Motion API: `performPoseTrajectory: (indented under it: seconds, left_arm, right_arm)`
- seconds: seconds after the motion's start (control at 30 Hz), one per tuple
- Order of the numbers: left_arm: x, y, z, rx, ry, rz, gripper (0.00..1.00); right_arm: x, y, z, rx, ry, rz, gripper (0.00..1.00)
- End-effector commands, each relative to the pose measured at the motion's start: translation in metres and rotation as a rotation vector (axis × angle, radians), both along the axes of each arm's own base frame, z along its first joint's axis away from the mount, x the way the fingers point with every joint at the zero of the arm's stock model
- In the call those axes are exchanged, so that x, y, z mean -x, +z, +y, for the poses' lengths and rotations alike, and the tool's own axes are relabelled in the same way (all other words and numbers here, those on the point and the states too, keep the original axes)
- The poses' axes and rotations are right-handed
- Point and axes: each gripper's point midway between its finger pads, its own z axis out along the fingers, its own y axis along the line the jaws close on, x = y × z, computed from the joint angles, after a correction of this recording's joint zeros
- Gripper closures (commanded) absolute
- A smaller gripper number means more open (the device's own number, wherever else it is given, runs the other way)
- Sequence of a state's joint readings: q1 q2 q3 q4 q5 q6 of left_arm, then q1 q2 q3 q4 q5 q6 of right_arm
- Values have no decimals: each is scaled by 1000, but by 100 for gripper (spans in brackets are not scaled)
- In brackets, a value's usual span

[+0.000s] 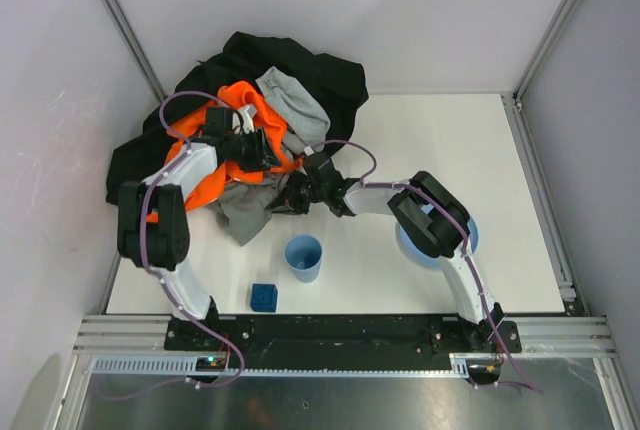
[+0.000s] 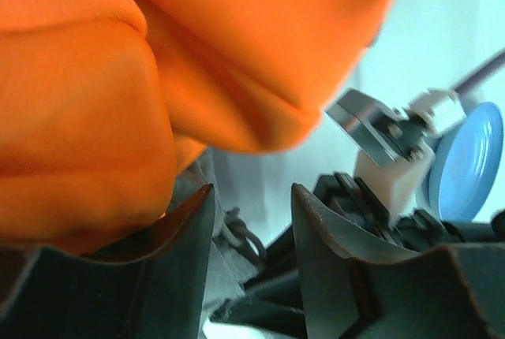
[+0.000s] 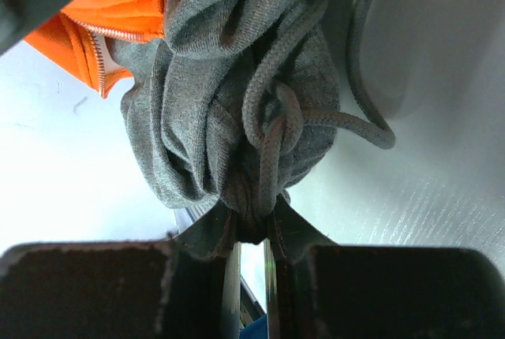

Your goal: Pick out a specific cloth from the pile

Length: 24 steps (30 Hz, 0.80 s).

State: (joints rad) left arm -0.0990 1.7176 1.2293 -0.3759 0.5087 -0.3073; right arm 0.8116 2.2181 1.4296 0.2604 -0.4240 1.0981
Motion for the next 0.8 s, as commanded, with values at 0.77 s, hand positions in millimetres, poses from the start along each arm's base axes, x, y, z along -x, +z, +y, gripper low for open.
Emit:
performPoseTrajectory:
  seconds: [0.77]
  left_arm:
    - [-71, -42, 107, 6, 326, 105, 57]
  right_arm:
    - [-25, 151, -62, -87, -12, -260, 100]
